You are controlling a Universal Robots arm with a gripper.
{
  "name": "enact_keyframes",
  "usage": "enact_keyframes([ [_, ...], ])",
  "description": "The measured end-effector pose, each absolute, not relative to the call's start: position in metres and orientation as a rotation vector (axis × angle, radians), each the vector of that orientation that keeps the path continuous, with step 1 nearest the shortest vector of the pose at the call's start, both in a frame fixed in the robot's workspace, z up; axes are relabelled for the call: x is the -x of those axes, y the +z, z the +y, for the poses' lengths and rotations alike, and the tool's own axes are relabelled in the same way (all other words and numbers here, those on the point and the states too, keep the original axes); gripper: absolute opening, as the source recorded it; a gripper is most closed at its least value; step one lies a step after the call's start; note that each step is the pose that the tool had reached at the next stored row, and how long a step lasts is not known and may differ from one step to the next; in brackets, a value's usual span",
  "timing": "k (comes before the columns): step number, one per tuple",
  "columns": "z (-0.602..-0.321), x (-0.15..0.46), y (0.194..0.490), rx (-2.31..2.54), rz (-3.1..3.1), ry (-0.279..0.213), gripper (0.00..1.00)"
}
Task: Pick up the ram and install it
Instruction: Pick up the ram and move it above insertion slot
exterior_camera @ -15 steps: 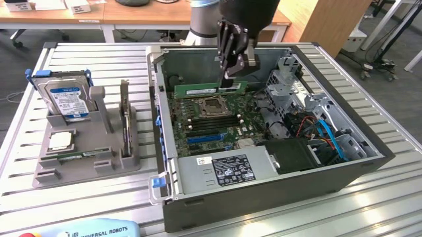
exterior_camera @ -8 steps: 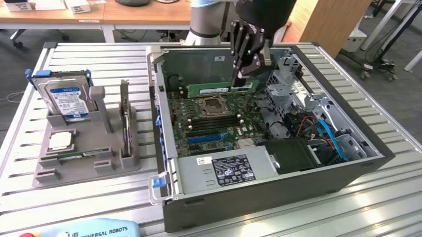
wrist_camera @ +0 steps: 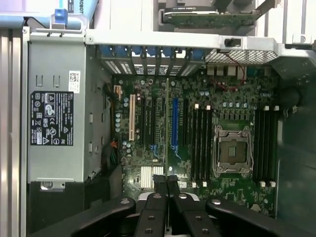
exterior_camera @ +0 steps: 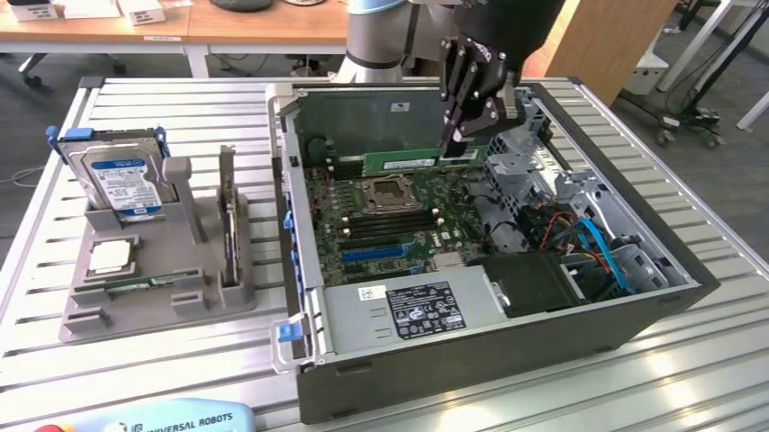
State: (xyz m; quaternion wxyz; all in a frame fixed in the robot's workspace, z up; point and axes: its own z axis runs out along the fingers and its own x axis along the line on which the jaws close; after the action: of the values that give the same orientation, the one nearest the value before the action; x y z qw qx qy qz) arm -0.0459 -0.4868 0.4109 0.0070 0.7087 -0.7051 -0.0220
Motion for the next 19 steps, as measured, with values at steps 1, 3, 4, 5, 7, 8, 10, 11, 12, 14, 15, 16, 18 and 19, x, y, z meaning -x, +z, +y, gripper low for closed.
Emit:
enact_keyframes([
  [1, -0.487, 0.044, 0.411, -2.217, -2.205, -0.069, 0.11],
  [3, -0.487, 0.040, 0.411, -2.217, -2.205, -0.069, 0.11],
  [4, -0.487, 0.038, 0.411, -2.217, -2.205, -0.069, 0.11],
  [5, -0.487, 0.036, 0.411, -2.217, -2.205, -0.069, 0.11],
  [7, -0.487, 0.032, 0.411, -2.217, -2.205, -0.069, 0.11],
  [8, -0.487, 0.030, 0.411, -2.217, -2.205, -0.069, 0.11],
  [10, -0.487, 0.029, 0.411, -2.217, -2.205, -0.069, 0.11],
  [11, -0.487, 0.029, 0.411, -2.217, -2.205, -0.069, 0.11],
  [12, -0.487, 0.029, 0.411, -2.217, -2.205, -0.069, 0.11],
  [14, -0.487, 0.029, 0.411, -2.217, -2.205, -0.069, 0.11],
  [15, -0.487, 0.029, 0.411, -2.217, -2.205, -0.069, 0.11],
  [16, -0.486, 0.029, 0.411, -2.217, -2.205, -0.069, 0.11],
  [18, -0.486, 0.029, 0.411, -2.217, -2.205, -0.069, 0.11],
  [19, -0.485, 0.029, 0.411, -2.217, -2.205, -0.069, 0.11],
])
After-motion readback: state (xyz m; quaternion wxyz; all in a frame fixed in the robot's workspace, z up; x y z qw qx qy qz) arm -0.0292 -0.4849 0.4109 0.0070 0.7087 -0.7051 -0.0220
